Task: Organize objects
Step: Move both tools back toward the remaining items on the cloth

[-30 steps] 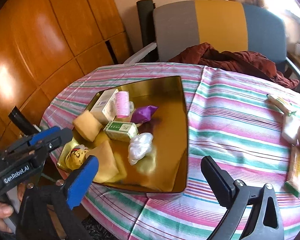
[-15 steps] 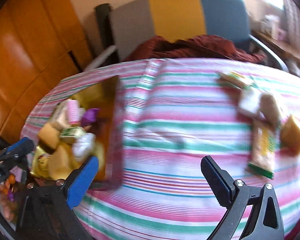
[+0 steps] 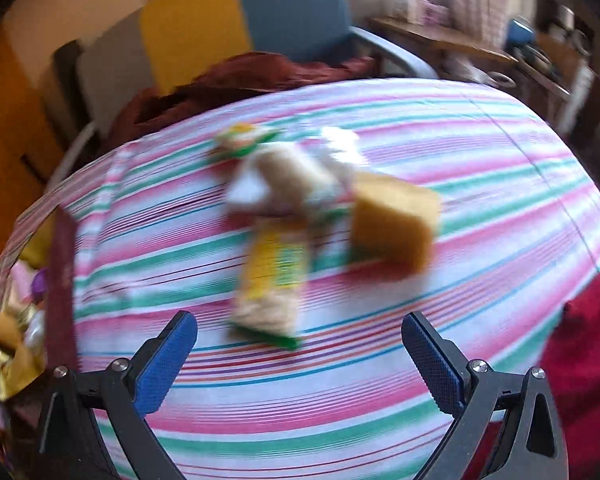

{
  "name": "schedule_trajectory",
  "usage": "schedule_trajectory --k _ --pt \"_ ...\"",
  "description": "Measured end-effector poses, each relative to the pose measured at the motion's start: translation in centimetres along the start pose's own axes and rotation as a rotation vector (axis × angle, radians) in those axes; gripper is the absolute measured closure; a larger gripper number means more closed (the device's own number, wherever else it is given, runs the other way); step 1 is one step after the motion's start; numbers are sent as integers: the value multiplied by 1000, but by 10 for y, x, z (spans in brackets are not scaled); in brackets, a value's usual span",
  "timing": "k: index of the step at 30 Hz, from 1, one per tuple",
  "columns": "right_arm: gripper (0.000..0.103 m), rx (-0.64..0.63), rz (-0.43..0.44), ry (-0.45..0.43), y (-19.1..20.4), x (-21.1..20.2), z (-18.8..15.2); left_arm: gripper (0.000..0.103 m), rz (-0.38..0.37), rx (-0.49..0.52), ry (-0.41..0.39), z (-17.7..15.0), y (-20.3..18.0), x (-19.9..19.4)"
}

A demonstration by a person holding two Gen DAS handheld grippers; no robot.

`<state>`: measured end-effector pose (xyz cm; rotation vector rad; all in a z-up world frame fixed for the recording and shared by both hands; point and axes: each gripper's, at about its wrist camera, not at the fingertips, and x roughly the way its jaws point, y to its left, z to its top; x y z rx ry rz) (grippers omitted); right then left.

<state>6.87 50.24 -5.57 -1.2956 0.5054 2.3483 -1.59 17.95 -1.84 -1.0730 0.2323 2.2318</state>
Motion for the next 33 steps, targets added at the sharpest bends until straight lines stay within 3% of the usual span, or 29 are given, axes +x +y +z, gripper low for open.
schedule_trajectory --k 5,13,24,26,30,33 --pt "0 29 -60 22 -26 13 19 57 -46 57 29 8 -28 15" --pt "0 30 -61 16 -38 42 45 57 -107 89 98 17 -59 47" --pt "0 -12 -80 102 -55 93 48 56 -146 109 183 29 -93 94" --pt "0 -59 -113 64 -50 94 44 56 -152 116 191 32 -99 101" --pt "0 -31 -116 -23 -50 88 28 56 -179 125 203 40 -113 114" --pt "0 -37 -106 -28 -49 88 26 56 -189 137 212 43 -122 122"
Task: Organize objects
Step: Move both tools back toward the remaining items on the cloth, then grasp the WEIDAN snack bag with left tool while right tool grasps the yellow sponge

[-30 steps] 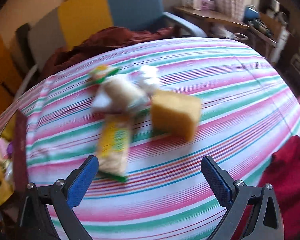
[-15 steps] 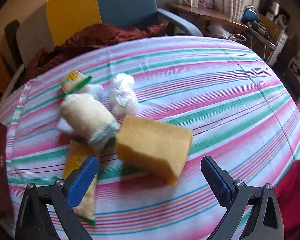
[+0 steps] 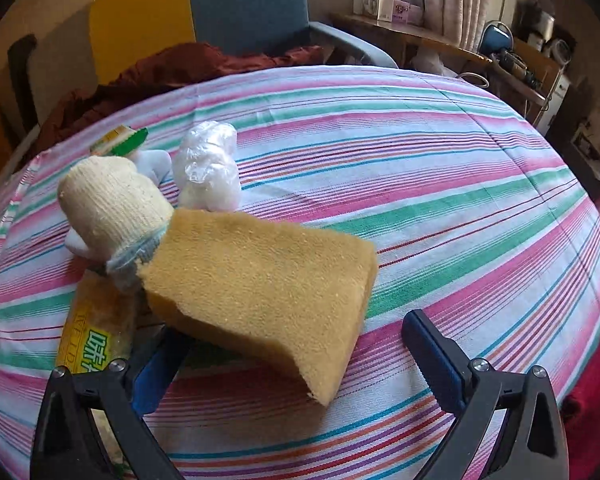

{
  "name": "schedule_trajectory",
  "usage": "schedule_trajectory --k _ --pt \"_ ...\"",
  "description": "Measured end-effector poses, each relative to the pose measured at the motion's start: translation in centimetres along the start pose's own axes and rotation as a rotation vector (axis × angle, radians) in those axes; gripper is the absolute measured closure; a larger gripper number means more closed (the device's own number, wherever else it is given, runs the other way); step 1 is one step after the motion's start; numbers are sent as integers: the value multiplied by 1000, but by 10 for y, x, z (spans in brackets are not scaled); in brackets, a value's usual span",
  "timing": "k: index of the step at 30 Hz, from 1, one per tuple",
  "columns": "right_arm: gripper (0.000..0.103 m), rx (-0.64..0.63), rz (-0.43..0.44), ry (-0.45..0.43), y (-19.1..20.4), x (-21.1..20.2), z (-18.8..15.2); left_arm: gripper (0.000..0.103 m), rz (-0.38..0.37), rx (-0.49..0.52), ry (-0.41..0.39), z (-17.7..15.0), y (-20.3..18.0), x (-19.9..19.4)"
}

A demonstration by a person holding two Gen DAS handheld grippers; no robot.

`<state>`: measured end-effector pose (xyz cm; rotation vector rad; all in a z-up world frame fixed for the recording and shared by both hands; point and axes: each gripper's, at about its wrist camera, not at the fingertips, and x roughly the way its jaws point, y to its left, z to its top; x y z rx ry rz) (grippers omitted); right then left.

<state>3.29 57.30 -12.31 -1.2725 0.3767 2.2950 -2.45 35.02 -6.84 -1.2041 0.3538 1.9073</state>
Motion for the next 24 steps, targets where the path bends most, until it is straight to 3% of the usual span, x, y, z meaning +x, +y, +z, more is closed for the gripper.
schedule_trajectory --k 7,13,19,23,24 --pt "0 4 -5 81 3 2 12 56 -41 13 29 12 -11 21" --pt "0 -13 5 37 9 -5 20 56 -56 -9 52 22 -17 40" --pt "1 1 -11 51 6 -1 25 56 -71 49 65 29 -36 58" --pt "19 24 19 80 0 7 28 56 -56 87 79 34 -46 71" --pt "19 25 18 82 1 5 26 56 -48 99 80 35 -49 74"
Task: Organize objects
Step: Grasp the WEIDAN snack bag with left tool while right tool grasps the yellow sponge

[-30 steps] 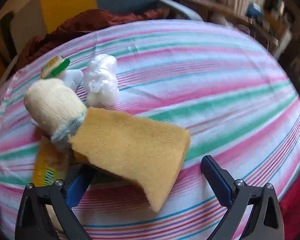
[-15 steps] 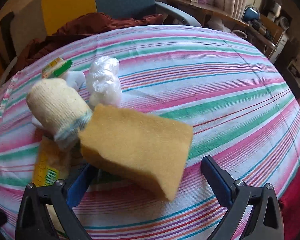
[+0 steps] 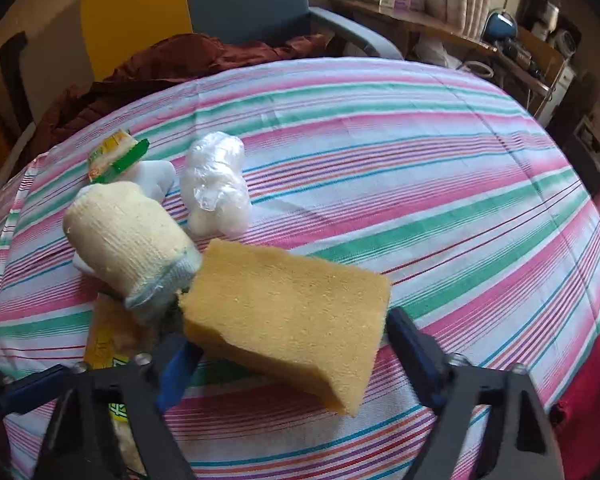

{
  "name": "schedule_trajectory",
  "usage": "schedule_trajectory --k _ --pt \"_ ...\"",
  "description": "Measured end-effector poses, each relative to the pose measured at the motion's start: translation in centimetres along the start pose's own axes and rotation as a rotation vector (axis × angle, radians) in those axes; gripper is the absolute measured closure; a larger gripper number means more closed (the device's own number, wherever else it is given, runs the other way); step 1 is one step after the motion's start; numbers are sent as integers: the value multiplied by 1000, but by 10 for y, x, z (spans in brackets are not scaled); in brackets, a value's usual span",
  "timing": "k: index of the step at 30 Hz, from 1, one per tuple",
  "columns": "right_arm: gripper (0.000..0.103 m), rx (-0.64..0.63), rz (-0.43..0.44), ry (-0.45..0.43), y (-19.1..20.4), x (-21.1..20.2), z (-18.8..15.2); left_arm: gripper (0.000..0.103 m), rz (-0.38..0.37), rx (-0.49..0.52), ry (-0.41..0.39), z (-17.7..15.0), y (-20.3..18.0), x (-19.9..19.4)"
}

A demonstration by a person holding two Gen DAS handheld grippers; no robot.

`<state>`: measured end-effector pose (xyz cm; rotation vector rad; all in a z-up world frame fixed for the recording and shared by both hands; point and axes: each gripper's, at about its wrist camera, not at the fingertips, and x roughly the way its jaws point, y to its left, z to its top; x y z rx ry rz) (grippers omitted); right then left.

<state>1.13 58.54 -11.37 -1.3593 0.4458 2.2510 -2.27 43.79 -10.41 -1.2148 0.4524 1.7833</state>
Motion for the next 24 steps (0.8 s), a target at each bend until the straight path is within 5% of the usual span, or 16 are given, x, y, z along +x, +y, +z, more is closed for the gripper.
schedule_trajectory --k 6,15,24 --pt "19 6 11 -2 -1 -4 -5 54 43 33 2 12 -8 16" --pt "20 10 13 -13 -1 0 -3 46 14 19 -32 6 1 23" --pt "24 1 7 -19 1 0 -3 57 50 19 -55 -2 10 15"
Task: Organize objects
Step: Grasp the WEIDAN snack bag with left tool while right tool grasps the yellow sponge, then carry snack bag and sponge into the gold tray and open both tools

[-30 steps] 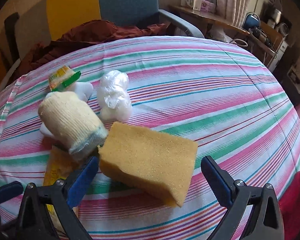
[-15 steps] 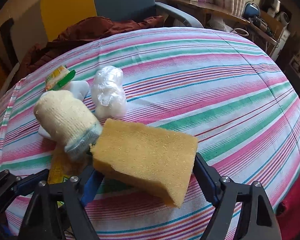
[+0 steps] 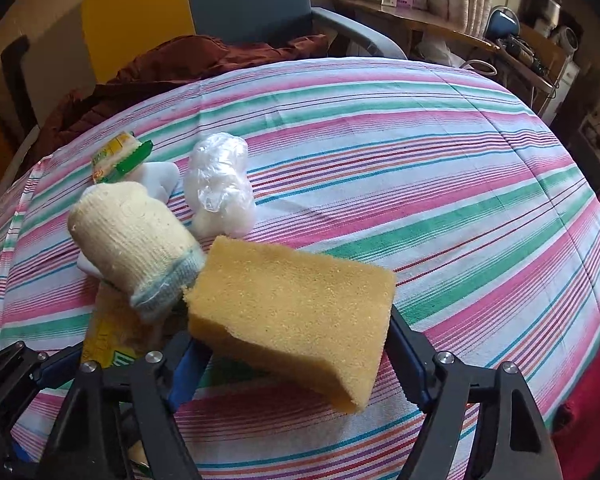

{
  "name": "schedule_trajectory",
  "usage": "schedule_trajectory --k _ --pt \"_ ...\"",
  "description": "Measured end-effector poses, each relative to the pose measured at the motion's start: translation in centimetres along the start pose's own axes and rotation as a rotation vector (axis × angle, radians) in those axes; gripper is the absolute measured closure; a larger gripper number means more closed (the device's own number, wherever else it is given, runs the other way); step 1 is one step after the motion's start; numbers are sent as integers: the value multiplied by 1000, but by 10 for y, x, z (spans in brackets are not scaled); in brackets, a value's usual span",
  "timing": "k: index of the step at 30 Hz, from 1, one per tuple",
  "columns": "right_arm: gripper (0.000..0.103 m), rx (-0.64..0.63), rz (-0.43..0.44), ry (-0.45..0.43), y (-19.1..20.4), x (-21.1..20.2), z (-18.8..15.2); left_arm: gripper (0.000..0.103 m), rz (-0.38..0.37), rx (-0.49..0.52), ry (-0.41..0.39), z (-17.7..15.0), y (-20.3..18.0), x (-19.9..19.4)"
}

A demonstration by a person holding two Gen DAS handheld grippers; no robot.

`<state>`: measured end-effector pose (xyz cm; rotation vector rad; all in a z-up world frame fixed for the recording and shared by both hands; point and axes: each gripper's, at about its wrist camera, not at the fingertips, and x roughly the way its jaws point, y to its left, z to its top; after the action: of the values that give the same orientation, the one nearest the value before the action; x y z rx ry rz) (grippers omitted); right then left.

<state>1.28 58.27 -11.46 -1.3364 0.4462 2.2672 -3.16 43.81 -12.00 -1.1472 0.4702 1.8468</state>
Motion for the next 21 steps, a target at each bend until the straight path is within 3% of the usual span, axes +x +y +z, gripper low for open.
schedule_trajectory --k 15,21 --pt "25 14 2 -10 2 0 0 57 98 -82 -81 -61 30 -42" --pt "26 2 -8 -66 4 -14 2 57 134 -129 -86 -71 38 -50"
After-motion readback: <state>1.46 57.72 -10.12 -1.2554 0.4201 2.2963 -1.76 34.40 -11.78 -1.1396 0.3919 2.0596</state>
